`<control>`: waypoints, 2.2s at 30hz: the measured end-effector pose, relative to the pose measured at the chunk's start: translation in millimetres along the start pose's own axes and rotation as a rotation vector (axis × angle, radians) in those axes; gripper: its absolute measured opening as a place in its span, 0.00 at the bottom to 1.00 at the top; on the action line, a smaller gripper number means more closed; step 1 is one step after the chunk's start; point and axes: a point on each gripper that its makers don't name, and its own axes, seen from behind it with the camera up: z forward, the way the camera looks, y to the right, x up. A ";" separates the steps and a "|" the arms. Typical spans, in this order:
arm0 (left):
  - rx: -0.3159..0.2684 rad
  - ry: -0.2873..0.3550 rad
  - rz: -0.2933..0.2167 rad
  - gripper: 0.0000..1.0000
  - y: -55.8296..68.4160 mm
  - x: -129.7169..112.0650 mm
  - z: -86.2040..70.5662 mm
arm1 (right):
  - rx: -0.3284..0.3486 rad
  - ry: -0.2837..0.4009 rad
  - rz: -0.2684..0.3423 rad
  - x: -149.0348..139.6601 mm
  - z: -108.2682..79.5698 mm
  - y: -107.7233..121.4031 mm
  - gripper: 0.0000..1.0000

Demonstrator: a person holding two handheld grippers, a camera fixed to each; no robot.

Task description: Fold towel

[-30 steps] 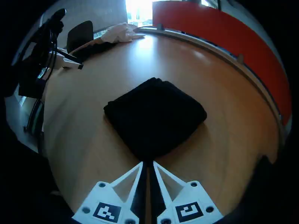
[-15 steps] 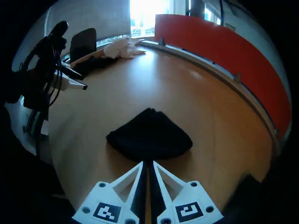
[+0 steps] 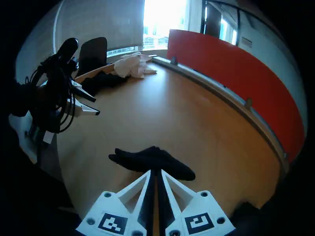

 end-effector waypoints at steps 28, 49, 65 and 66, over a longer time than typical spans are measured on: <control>0.000 0.005 0.000 1.00 2.8 6.2 2.0 | -0.033 0.066 0.032 32.1 -25.3 66.0 0.04; 0.007 0.003 0.013 1.00 0.1 11.4 3.3 | -0.128 0.071 0.108 30.0 -49.1 192.1 0.04; 0.012 -0.005 0.018 1.00 -2.7 12.4 4.7 | -0.225 0.010 0.163 -0.5 -72.7 277.5 0.04; 0.012 -0.006 0.018 1.00 -2.6 12.5 5.0 | -0.231 0.005 0.167 -3.1 -74.3 281.9 0.04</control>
